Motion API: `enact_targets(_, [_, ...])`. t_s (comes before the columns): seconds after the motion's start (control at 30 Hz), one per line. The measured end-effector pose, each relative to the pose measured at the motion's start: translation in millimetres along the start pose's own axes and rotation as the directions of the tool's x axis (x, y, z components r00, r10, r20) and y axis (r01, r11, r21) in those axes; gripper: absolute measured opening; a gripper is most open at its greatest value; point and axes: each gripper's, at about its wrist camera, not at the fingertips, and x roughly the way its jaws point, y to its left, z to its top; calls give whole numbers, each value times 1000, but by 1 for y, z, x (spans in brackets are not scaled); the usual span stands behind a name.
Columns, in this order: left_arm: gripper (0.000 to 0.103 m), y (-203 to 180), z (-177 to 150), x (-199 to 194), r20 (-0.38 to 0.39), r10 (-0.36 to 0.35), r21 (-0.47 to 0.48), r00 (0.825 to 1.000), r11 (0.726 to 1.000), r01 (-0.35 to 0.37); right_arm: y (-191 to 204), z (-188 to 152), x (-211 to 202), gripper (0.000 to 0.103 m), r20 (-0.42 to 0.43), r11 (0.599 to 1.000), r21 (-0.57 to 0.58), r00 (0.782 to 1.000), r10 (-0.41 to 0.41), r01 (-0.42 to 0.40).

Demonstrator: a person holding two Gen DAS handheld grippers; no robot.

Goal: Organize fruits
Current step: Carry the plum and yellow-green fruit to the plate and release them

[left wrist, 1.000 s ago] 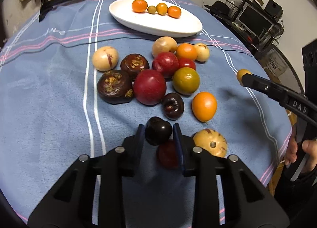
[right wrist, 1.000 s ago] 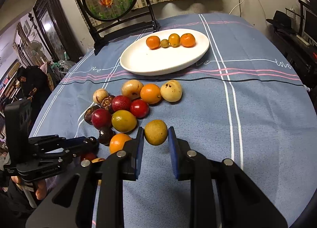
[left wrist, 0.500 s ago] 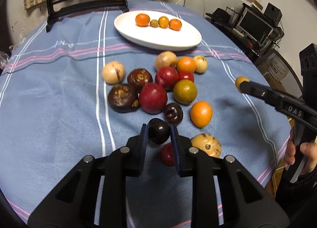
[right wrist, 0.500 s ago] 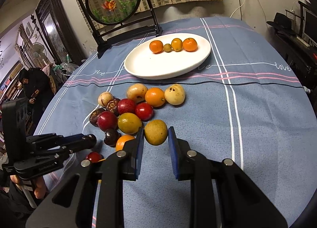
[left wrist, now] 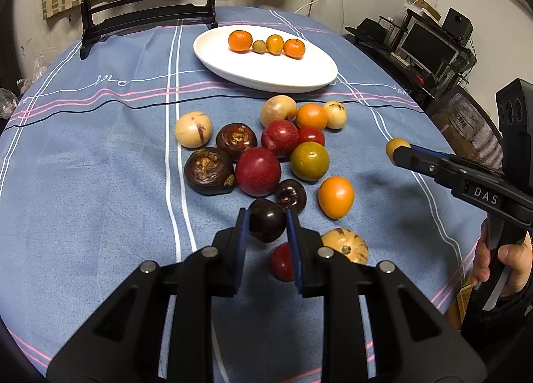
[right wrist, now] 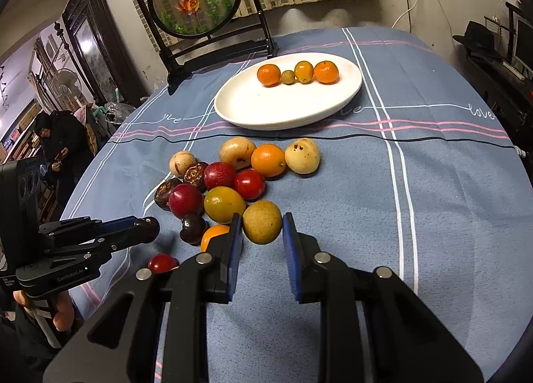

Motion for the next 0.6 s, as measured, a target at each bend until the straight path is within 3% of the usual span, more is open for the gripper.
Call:
enact_targets(0.37, [25,6,-3,28,-86,18,12,996,1000,-17,5,0,1,25,-6,1000,-12,1000,10,-10])
enact_targets(0.4, [29,6,-1,29,-93,26,26,995,999,-24,5,0,1,25,-4,1000,-12,1000,10,-10])
enact_targets(0.5, [58,10,3,38,-122,72,74,990,995,-63,4,-1,-1,25,0,1000,-8,1000,12,-12])
enact_targets(0.6, [53,19,0,43,-141,39,56,989,998,-31,1,-1,-3,25,3,1000,-2,1000,8,-8])
